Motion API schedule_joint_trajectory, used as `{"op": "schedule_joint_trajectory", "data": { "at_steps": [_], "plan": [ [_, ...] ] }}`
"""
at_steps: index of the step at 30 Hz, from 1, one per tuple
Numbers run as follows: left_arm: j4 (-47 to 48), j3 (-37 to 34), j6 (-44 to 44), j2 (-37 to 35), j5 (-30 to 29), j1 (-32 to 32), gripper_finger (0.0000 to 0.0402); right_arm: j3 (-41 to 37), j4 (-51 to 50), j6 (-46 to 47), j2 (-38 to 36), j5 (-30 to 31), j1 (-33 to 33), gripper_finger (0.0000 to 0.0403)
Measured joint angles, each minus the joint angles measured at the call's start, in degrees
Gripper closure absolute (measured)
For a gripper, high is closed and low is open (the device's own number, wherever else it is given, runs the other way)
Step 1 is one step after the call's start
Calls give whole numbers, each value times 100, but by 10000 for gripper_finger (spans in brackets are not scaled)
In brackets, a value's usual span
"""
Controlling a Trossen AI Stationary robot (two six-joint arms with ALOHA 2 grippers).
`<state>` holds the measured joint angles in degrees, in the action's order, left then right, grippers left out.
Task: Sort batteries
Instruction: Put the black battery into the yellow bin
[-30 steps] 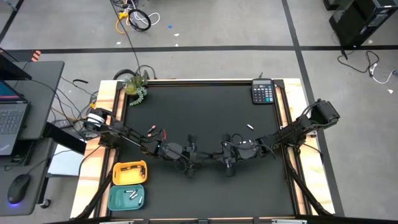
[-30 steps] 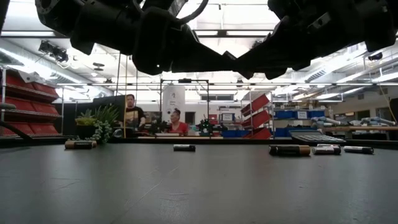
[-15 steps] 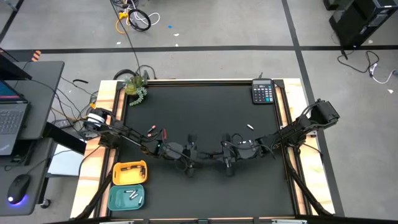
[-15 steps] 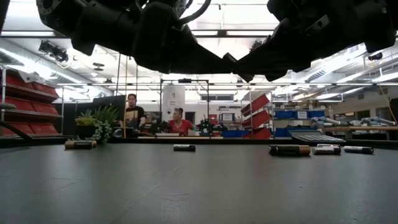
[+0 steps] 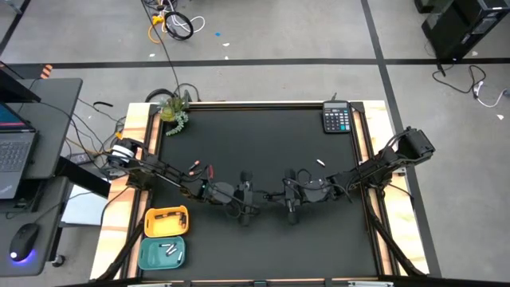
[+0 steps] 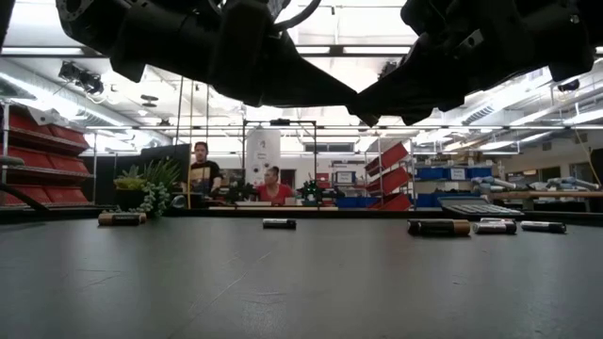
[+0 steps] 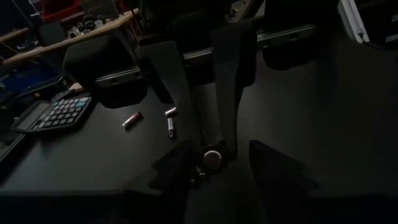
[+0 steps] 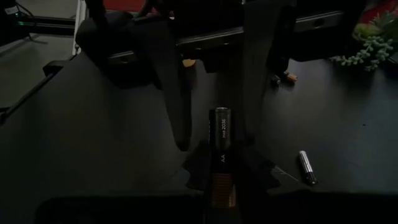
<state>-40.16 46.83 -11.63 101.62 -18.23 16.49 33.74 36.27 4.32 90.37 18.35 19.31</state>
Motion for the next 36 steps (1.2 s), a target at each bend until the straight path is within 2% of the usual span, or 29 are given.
{"op": "schedule_joint_trajectory", "data": {
  "at_steps": [6, 12, 17, 26, 30, 36],
  "plan": [
    [8, -2, -14, 0, -148, -47, 277, 0, -1, 0, 0, -80, -2, 352],
    [-8, -13, 1, 0, 6, -70, 350, -2, -36, -31, 0, -155, 4, 352],
    [-22, -13, 34, 0, 14, -70, 350, -2, -26, 9, 0, -155, 4, 336],
    [-37, -15, 204, 0, -123, -68, 350, 0, -144, 415, -5, -84, -9, 236],
    [-51, -10, 272, -8, -316, -88, 350, 10, -572, 599, -2, -144, 4, 204],
    [807, -9, 348, -315, -878, 13, 350, 7, -1357, 845, -102, -195, 10, 165]
  ]
}}
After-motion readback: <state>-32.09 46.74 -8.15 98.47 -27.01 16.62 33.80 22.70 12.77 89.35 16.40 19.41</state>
